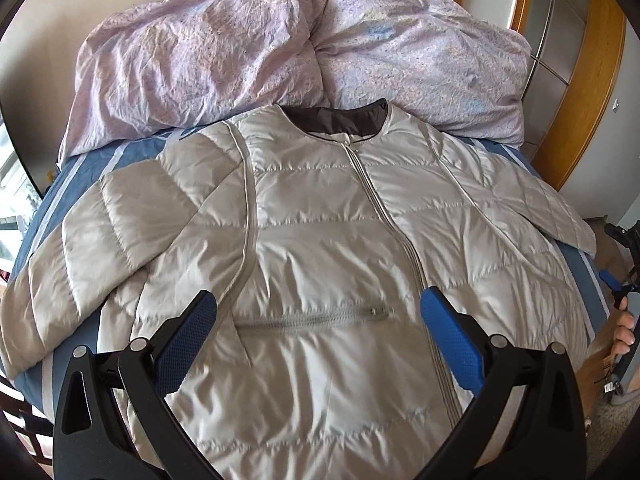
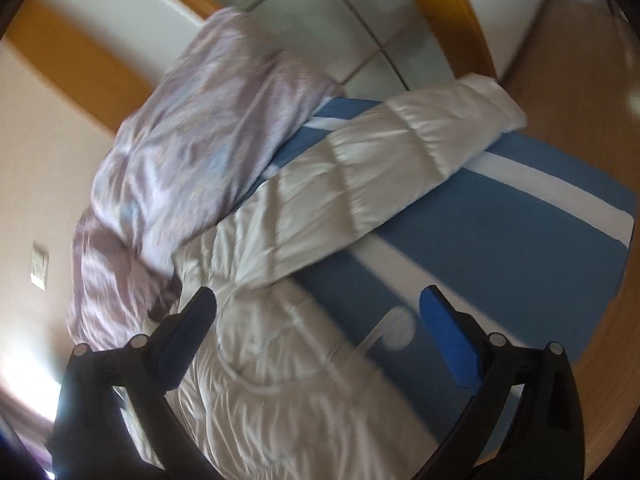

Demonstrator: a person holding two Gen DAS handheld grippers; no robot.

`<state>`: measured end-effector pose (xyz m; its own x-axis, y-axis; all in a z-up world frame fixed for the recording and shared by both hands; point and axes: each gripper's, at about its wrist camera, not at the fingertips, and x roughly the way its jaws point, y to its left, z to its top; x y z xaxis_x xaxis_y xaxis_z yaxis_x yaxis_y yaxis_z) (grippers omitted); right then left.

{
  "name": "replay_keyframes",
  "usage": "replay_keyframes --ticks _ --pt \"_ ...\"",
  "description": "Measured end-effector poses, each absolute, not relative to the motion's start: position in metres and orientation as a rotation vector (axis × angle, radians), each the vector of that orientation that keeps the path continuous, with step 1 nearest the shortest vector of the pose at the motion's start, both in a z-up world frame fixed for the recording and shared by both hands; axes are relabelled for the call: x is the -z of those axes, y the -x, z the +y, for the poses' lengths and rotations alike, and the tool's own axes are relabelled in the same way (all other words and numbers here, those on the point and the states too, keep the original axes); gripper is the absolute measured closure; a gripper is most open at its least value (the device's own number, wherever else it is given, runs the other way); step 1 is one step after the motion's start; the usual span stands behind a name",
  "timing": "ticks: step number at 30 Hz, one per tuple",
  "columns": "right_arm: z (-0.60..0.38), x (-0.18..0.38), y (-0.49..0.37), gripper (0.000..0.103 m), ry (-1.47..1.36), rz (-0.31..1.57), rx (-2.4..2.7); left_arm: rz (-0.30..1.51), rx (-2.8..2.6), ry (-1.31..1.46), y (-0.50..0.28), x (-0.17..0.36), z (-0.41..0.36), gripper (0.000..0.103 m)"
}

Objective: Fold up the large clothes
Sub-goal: 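Reach the right tool to the jacket sleeve cuff and grasp it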

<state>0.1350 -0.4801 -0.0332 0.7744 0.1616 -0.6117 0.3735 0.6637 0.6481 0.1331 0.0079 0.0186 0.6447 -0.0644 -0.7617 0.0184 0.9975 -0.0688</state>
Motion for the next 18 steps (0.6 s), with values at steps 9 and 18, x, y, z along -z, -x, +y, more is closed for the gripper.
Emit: replay_keyframes --ticks 9,18 --pt "-0.585 0.073 -0.16 0.03 -1.165 0.655 0.246 0.872 0.111 0.06 -0.184 -0.022 0.002 0.001" --pt "-0.635 0.098 -0.176 0.041 -1.262 0.641 0.394 0.86 0.152 0.146 -0.221 -0.018 0.012 0.001"
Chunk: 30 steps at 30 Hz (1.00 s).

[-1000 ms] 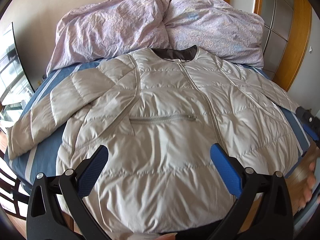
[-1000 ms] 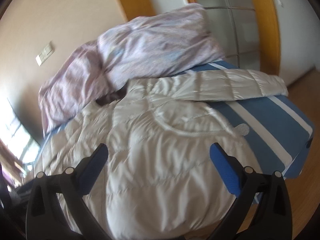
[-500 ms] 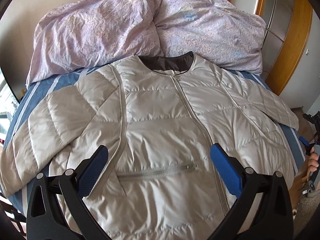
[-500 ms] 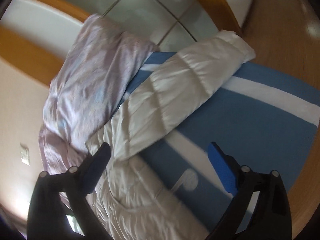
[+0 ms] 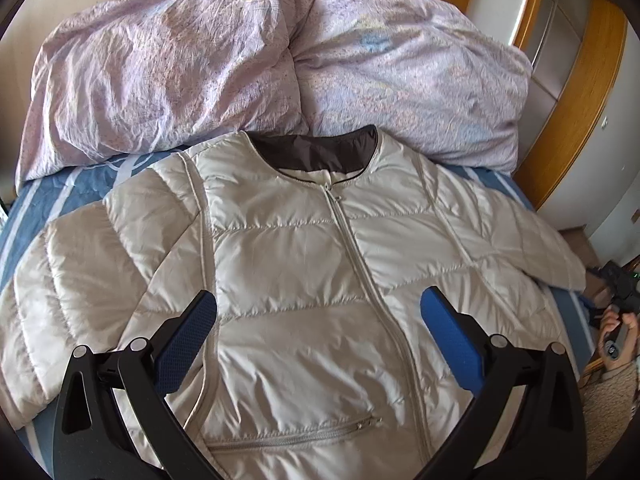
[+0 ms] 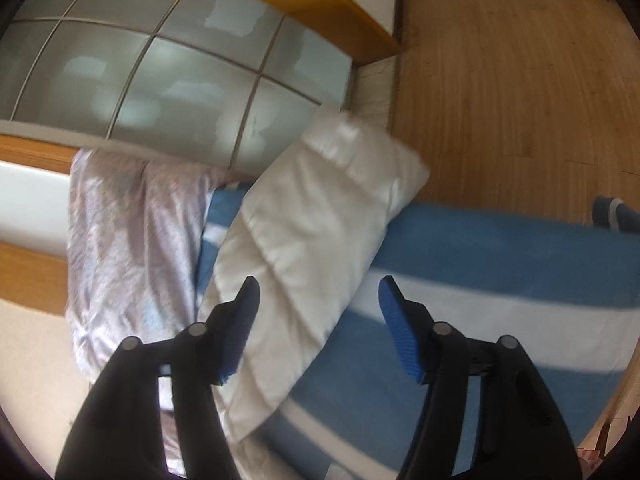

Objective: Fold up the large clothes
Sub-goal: 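Reach the right tool to the jacket sleeve cuff and grasp it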

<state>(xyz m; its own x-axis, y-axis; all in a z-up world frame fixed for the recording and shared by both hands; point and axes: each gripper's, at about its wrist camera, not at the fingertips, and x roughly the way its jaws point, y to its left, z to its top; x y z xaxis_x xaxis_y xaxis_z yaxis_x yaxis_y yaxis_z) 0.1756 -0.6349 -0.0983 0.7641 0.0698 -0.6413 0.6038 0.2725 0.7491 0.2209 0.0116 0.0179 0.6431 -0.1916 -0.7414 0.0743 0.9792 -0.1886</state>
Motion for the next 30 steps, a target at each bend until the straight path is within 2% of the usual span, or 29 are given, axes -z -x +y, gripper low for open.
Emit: replay_keyframes --ticks 4,14,16,24,26,28,30 --pt "-0.639 0.103 -0.186 0.045 -1.266 0.653 0.399 0.855 0.197 0.231 -0.231 -0.013 0.018 0.001" --pt "-0.641 0.112 -0.187 0.05 -1.349 0.614 0.401 0.89 0.251 0.275 -0.247 -0.002 0.02 0.001" --pt "-0.643 0.115 -0.181 0.055 -1.377 0.6 0.428 0.911 0.269 0.285 -0.251 0.001 0.019 0.001" --pt "-0.649 0.113 -0.185 0.053 -1.357 0.568 0.48 0.959 0.321 0.337 -0.261 0.014 0.019 0.001" --pt "-0.651 0.114 -0.189 0.061 -1.349 0.579 0.484 0.961 0.334 0.345 -0.262 0.015 0.018 0.001" --pt "-0.651 0.115 -0.192 0.084 -1.331 0.6 0.499 0.96 0.349 0.359 -0.262 0.015 0.018 0.001" --pt "-0.652 0.116 -0.192 0.09 -1.313 0.607 0.499 0.959 0.365 0.375 -0.262 0.016 0.019 0.001"
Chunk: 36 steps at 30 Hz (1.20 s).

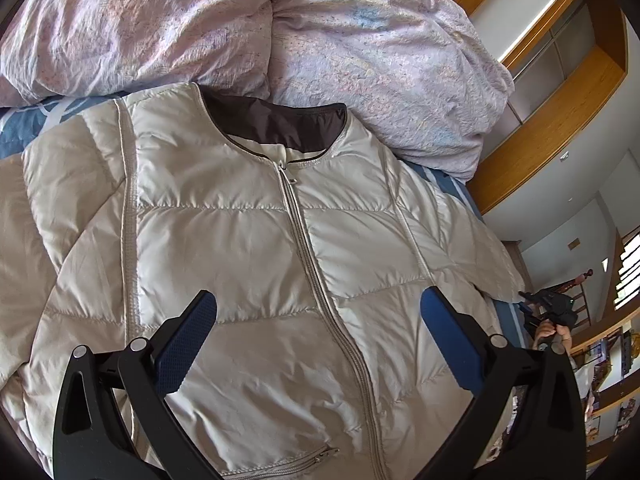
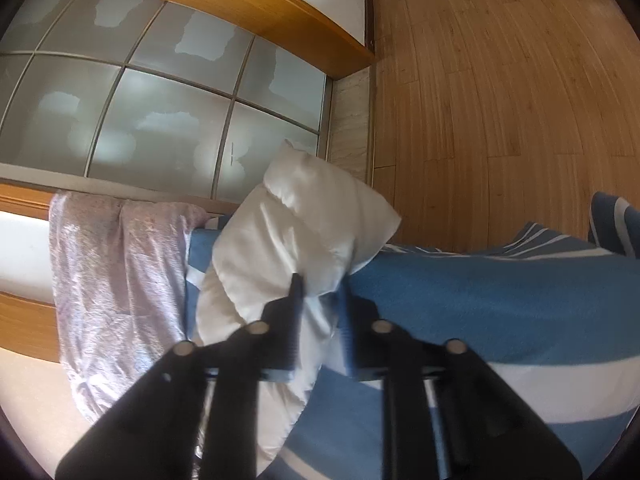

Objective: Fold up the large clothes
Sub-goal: 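Reach the right tool to the jacket sleeve cuff and grasp it, then fold the sleeve across the jacket front with the right tool while the left tool grasps the cuff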

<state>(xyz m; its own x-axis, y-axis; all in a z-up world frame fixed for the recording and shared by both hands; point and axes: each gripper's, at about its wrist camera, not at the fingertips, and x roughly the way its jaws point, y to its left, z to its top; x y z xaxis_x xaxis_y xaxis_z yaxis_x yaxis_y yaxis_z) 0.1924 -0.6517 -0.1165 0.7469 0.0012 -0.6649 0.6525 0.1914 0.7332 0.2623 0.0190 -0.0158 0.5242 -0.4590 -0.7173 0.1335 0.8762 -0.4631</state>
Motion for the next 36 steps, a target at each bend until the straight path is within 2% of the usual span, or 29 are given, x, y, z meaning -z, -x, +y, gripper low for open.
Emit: replay_keyframes --ticks 3,10,15,19,24,31,36 --pt "-0.648 0.108 -0.195 0.096 -1.256 0.597 0.491 0.956 0.378 0.394 -0.263 0.016 0.021 0.001" --pt "-0.613 0.033 -0.21 0.098 -0.953 0.519 0.412 0.915 0.392 0.474 -0.263 0.013 0.032 0.001" --pt "-0.542 -0.03 -0.233 0.098 -0.708 0.476 0.242 0.901 0.401 0.555 -0.265 0.012 0.039 0.001" --pt "-0.468 -0.053 -0.247 0.098 -0.575 0.489 0.054 0.909 0.423 0.629 -0.269 0.013 0.041 0.001" --pt "-0.375 -0.045 -0.26 0.098 -0.445 0.575 -0.167 0.916 0.454 0.71 -0.276 0.015 0.035 0.001" --pt "-0.253 0.017 -0.272 0.098 -0.247 0.806 -0.376 0.986 0.464 0.78 -0.289 0.038 0.012 0.001" --pt "-0.216 0.051 -0.274 0.098 -0.138 0.894 -0.386 1.064 0.479 0.851 -0.299 0.06 -0.001 0.008"
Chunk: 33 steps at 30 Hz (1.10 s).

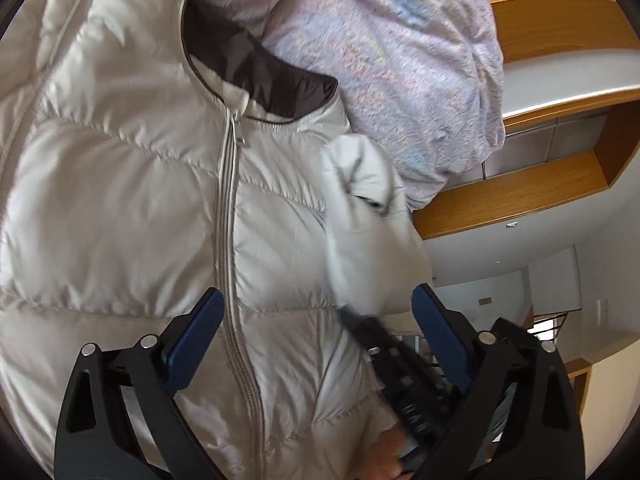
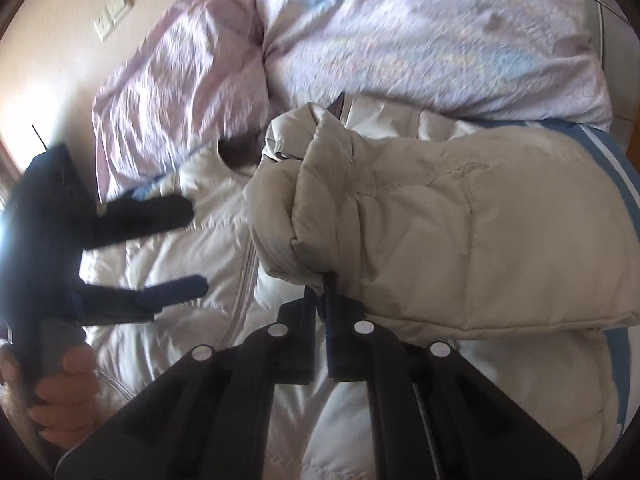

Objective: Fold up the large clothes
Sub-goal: 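Fold the sleeve across the jacket front with the right tool while the left tool grasps the cuff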

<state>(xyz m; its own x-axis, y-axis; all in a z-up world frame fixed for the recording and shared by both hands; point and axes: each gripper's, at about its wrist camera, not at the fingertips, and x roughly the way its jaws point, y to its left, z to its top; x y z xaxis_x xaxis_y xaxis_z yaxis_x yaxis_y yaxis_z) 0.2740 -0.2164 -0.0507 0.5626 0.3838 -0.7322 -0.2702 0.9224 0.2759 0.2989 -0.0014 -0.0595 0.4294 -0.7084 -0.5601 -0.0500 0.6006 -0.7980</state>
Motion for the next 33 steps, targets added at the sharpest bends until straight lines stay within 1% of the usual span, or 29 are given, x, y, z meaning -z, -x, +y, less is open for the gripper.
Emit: replay_keyframes --ticks 1,5,12,14,15,17,18,19,20,23,25,30,33 --pt "-0.212 0.054 -0.273 0.098 -0.122 0.899 -0.387 1.067 0.477 0.858 -0.3 0.061 -0.003 0.01" --pt "-0.195 0.056 -0.265 0.098 -0.048 0.891 -0.398 1.077 0.472 0.862 -0.31 0.062 -0.008 0.011" --pt "-0.158 0.057 -0.243 0.098 0.199 0.837 -0.397 1.108 0.473 0.847 -0.319 0.061 -0.012 0.011" --pt "-0.15 0.057 -0.238 0.096 0.25 0.825 -0.393 1.106 0.464 0.824 -0.319 0.059 -0.013 0.011" --pt "-0.146 0.058 -0.235 0.093 0.267 0.824 -0.399 1.099 0.453 0.8 -0.319 0.058 -0.015 0.012" --pt "-0.143 0.056 -0.231 0.088 0.272 0.825 -0.4 1.087 0.447 0.762 -0.32 0.058 -0.018 0.041" --pt "-0.143 0.054 -0.23 0.072 0.258 0.832 -0.414 1.1 0.423 0.74 -0.322 0.06 -0.018 0.049" --pt "-0.144 0.052 -0.23 0.054 0.236 0.836 -0.434 1.109 0.414 0.742 -0.323 0.063 -0.016 0.067" --pt "-0.146 0.049 -0.229 0.052 0.215 0.835 -0.45 1.119 0.411 0.754 -0.324 0.066 -0.014 0.076" --pt "-0.152 0.033 -0.219 0.048 0.19 0.812 -0.477 1.112 0.377 0.743 -0.325 0.068 -0.006 0.085" --pt "-0.16 0.022 -0.216 0.047 0.163 0.803 -0.488 1.093 0.361 0.714 -0.324 0.064 0.001 0.088" --pt "-0.201 -0.011 -0.225 0.047 0.074 0.741 -0.379 1.042 0.329 0.674 -0.313 0.047 0.033 0.089" --pt "-0.224 -0.022 -0.235 0.047 0.029 0.721 -0.282 1.015 0.275 0.637 -0.302 0.041 0.057 0.089"
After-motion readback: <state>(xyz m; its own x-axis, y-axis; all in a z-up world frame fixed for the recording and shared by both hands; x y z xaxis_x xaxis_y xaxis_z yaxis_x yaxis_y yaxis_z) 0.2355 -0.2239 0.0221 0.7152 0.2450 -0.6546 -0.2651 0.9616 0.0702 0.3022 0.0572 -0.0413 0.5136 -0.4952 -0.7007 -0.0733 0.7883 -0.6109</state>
